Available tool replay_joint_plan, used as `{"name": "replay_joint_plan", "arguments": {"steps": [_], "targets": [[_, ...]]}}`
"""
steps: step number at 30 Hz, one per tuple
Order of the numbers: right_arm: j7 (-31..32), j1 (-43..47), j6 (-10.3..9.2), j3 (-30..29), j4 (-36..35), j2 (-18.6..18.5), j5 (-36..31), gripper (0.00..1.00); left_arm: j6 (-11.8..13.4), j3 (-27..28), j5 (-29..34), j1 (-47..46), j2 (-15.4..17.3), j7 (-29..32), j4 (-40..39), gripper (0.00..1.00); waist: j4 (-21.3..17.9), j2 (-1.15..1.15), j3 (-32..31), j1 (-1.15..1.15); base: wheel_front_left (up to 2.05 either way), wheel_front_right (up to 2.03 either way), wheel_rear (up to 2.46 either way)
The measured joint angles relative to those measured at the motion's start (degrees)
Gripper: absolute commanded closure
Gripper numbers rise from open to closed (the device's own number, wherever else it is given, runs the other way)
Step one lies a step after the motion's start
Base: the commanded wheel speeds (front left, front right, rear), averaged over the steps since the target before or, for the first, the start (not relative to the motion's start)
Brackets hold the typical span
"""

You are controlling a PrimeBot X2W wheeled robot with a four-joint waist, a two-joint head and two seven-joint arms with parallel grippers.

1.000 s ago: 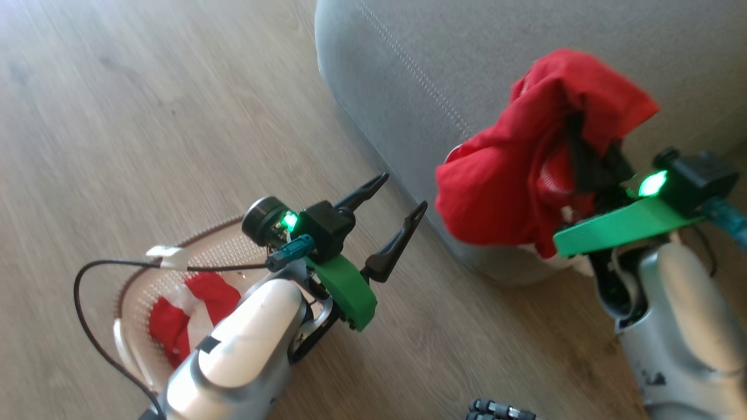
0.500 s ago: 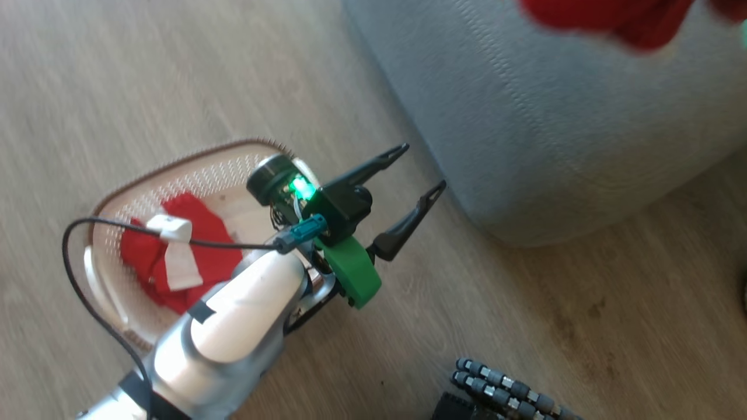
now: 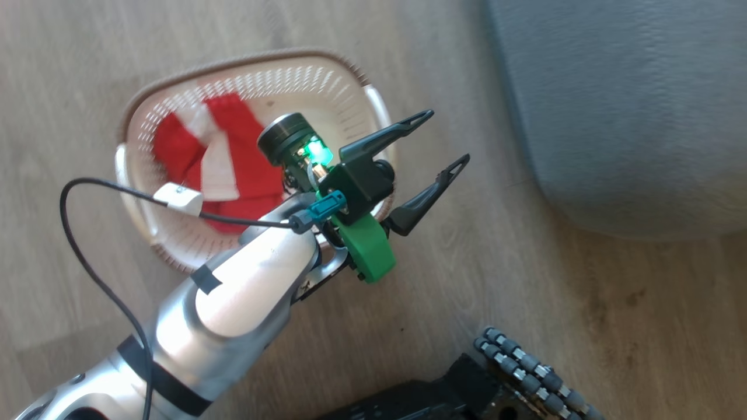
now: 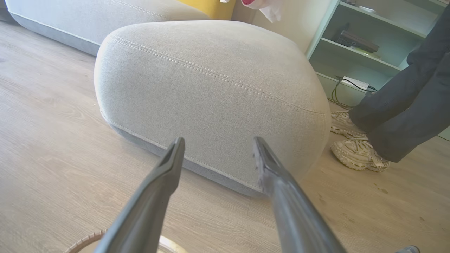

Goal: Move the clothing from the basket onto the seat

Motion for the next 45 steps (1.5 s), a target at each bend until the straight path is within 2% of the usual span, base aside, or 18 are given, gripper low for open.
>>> {"name": "replay_joint_plan", "arguments": {"steps": [6,10,13,17,21,26,27,28,35,45], "targets": [[0.00,-5.19,0.01,-8.17,6.91,-3.85,-3.24,1.00,-0.01,-0.10,0.91,-0.71,-0.44,0.00,-0.57,0.00,5.28,0.00,4.55,-0.01,0.00,0.00,0.00],[0.00,-8.59,0.00,-17.51,11.47,-3.88,-2.02,1.00,-0.01,0.20,0.90,-0.73,-1.18,0.00,-0.83,0.00,8.46,0.00,7.18,-0.01,0.00,0.00,0.00],[-0.04,-8.75,0.00,-20.56,12.22,-3.83,-2.78,1.00,0.00,0.11,0.90,-0.86,-2.19,0.00,-1.09,0.00,10.54,0.00,9.08,-0.01,0.00,0.00,0.00],[-0.08,-7.22,0.00,-25.85,17.60,-2.71,-3.80,1.00,-0.01,0.25,0.91,-0.87,-2.48,0.00,-1.21,0.00,12.94,0.00,10.96,0.00,0.00,0.00,0.00],[-0.08,-2.01,0.00,-28.37,24.85,-1.44,-5.21,1.00,-0.01,1.22,1.18,-0.86,-2.60,0.00,-1.24,0.00,14.76,0.00,11.67,-0.01,0.00,0.00,0.00],[-0.08,0.17,0.00,-26.18,25.91,-0.07,-4.15,1.00,-0.01,2.29,1.32,-0.83,-3.16,0.00,-1.36,0.00,14.50,0.00,10.46,-0.01,0.00,0.00,0.00],[-0.08,1.07,0.00,-25.41,25.47,0.18,-3.80,0.67,-0.01,2.35,1.31,-0.82,-3.22,0.00,-1.35,0.00,14.37,0.00,10.12,-0.01,0.00,0.00,0.00],[-0.08,2.30,0.00,-24.80,24.92,0.54,-3.43,0.00,-0.01,2.41,1.31,-0.81,-3.26,0.00,-1.34,0.00,14.24,0.00,9.71,-0.01,0.00,0.00,0.00],[-0.08,12.17,0.00,-18.78,20.72,3.24,2.25,0.00,-0.01,3.45,1.21,0.85,-3.46,0.00,-0.77,0.00,13.60,0.01,5.70,-0.01,0.00,0.00,0.00],[-0.07,24.97,0.00,-9.46,12.58,4.43,8.58,0.00,-0.01,7.39,0.64,6.04,-4.46,0.00,0.55,0.00,13.91,0.01,-2.28,-0.01,0.00,0.00,0.00]]}}
